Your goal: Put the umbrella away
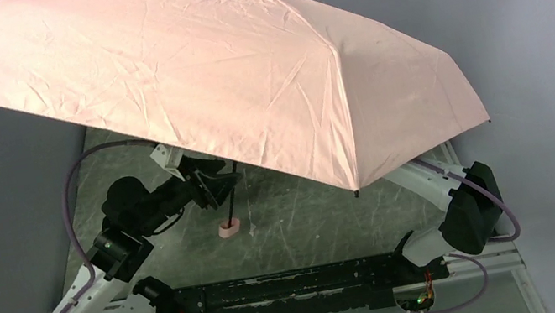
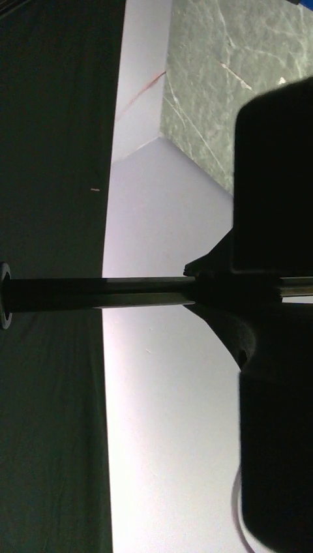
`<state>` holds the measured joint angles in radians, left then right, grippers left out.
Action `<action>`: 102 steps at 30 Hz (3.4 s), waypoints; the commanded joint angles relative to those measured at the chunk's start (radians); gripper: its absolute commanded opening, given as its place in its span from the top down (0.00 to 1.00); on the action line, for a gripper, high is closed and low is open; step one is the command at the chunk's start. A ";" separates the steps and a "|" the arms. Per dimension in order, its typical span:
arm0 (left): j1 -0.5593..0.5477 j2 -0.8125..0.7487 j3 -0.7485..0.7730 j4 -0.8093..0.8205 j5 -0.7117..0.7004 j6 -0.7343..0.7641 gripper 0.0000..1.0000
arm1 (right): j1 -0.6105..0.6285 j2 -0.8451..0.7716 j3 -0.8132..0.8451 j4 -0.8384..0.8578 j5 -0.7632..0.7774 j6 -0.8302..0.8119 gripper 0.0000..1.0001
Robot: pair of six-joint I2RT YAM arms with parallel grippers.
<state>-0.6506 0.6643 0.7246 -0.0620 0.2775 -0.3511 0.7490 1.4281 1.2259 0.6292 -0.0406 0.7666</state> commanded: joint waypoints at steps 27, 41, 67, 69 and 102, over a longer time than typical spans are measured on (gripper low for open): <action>0.003 0.242 0.071 0.445 0.177 -0.212 0.73 | -0.003 -0.028 -0.067 0.284 -0.213 0.231 1.00; 0.002 0.252 0.077 0.468 0.198 -0.227 0.94 | 0.002 -0.028 -0.062 0.225 -0.220 0.199 1.00; 0.003 0.339 0.149 0.508 0.210 -0.224 0.95 | 0.014 -0.057 -0.059 0.175 -0.236 0.144 1.00; 0.003 0.328 0.169 0.434 0.174 -0.175 0.95 | 0.014 -0.072 -0.056 0.123 -0.217 0.102 0.99; 0.004 0.265 0.177 0.397 0.025 -0.054 0.95 | 0.013 -0.148 -0.151 0.244 0.039 -0.059 0.36</action>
<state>-0.6514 0.9577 0.8982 0.2474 0.3027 -0.4404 0.7612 1.2396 1.0267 0.7490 -0.0360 0.7311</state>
